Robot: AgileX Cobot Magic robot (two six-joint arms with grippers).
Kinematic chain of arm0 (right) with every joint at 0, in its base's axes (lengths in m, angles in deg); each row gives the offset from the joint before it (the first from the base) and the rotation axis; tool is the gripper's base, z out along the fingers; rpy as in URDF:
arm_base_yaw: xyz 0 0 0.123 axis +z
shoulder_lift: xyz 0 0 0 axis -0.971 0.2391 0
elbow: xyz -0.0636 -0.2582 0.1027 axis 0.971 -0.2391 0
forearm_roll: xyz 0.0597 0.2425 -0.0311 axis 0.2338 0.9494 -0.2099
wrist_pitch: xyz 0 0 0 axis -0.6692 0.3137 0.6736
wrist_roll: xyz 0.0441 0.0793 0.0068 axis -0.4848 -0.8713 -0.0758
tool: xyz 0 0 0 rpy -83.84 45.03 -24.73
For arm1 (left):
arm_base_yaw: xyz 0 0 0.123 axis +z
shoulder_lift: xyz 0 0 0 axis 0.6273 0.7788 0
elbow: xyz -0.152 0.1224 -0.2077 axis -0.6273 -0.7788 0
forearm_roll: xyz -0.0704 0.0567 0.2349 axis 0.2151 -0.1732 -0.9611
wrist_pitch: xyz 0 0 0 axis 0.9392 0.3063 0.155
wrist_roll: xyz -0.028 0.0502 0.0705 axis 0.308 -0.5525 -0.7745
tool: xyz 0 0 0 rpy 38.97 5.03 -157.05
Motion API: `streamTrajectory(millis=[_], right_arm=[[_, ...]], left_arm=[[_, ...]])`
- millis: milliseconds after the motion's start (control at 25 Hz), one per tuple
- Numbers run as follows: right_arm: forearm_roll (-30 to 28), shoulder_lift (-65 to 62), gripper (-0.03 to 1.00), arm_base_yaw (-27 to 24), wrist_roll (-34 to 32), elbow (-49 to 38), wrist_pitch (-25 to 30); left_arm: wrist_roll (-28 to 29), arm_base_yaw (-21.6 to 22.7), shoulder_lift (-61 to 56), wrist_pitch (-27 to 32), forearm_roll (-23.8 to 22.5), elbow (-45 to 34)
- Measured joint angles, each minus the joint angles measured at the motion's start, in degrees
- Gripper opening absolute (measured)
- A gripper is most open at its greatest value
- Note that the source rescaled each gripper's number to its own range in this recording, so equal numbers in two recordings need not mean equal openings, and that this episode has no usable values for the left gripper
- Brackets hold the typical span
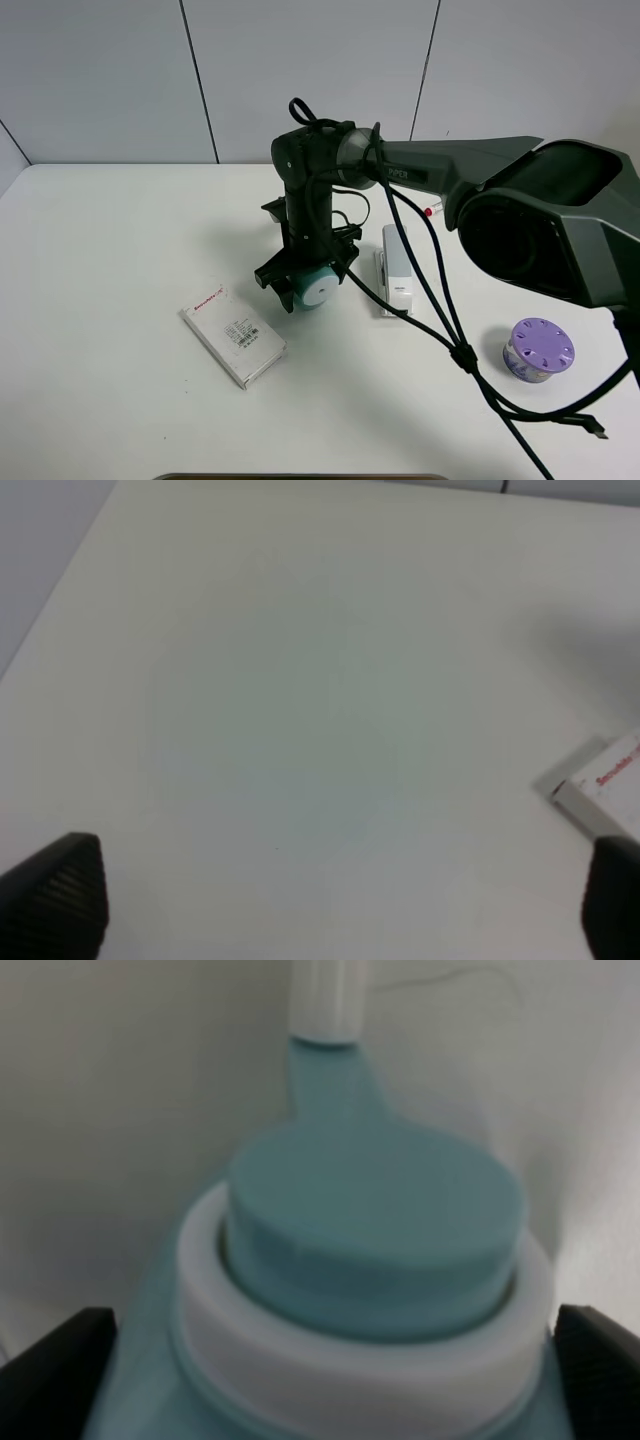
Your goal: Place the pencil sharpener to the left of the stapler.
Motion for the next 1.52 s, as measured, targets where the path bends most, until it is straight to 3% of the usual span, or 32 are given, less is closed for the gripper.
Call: streamTrajectory(millis=[200,640,1280,1520], right_arm=[[-0.41,-0.23,0.69,0.0,0.0,0.19,0.88],[-0.88,-4.26,0.69,0.0,-1.54,10.2,0.84],[-1.23,-22.64,0.69,0.0,-1.96,10.55,1.14],[-6.01,-30.8,0.69,0.0,-1.96,6.59,1.14]], left_arm=[[0.0,0.0,0.0,0.0,0.0,0.0],[0.0,0.0,0.0,0.0,0.0,0.0],[0.0,0.0,0.0,0.0,0.0,0.0],[0.0,0.0,0.0,0.0,0.0,0.0]])
